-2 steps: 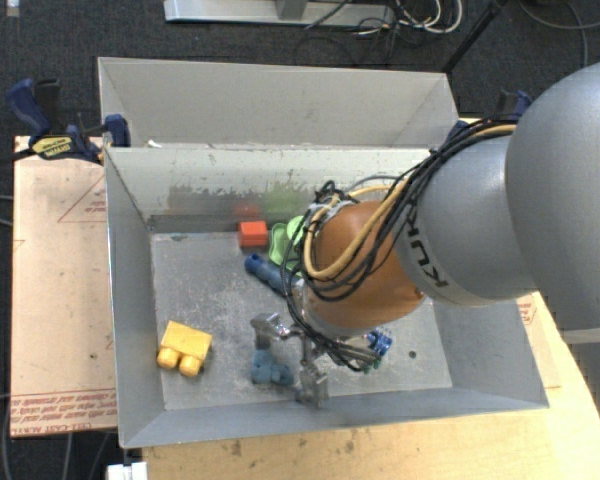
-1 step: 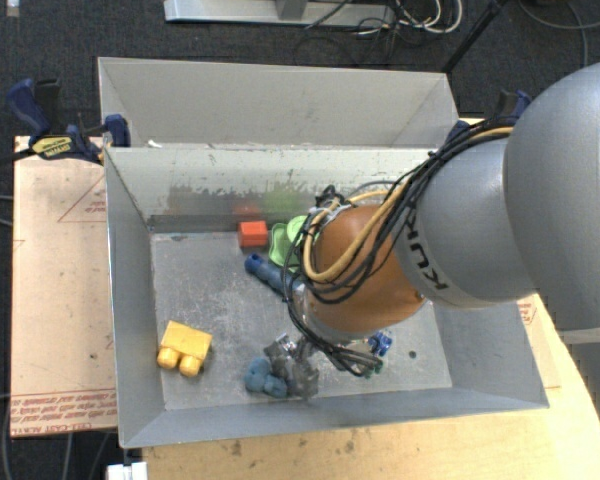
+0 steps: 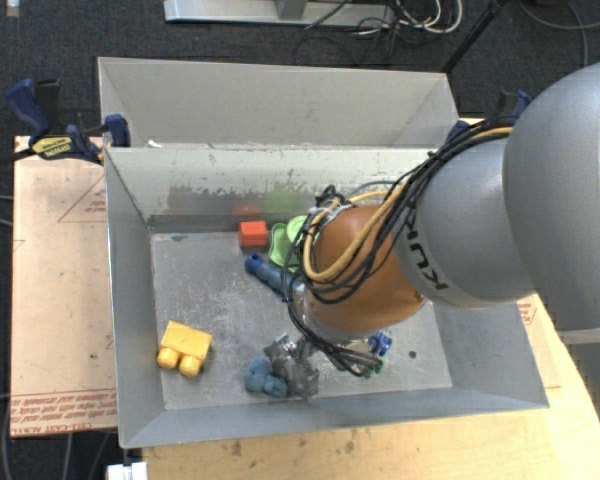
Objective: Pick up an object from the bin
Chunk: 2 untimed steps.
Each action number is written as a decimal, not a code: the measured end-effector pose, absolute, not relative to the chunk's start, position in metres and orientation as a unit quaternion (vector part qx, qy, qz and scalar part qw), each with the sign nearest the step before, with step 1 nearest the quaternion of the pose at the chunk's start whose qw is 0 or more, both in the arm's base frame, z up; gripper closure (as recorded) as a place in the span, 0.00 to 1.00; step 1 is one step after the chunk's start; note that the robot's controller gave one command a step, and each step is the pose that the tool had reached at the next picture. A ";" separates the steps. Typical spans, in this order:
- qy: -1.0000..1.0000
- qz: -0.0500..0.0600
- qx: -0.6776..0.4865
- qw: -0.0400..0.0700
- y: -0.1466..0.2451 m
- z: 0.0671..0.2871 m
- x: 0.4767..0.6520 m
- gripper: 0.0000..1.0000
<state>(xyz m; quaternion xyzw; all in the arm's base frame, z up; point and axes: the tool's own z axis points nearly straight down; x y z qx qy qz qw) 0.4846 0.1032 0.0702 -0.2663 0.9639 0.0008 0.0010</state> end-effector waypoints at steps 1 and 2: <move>0.977 0.002 -0.212 0.006 0.159 0.151 0.516 1.00; 0.978 0.001 -0.210 0.001 0.156 0.148 0.514 0.00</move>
Offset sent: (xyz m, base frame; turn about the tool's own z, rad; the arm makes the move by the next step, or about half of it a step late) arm 0.0286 0.0521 0.0779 0.1155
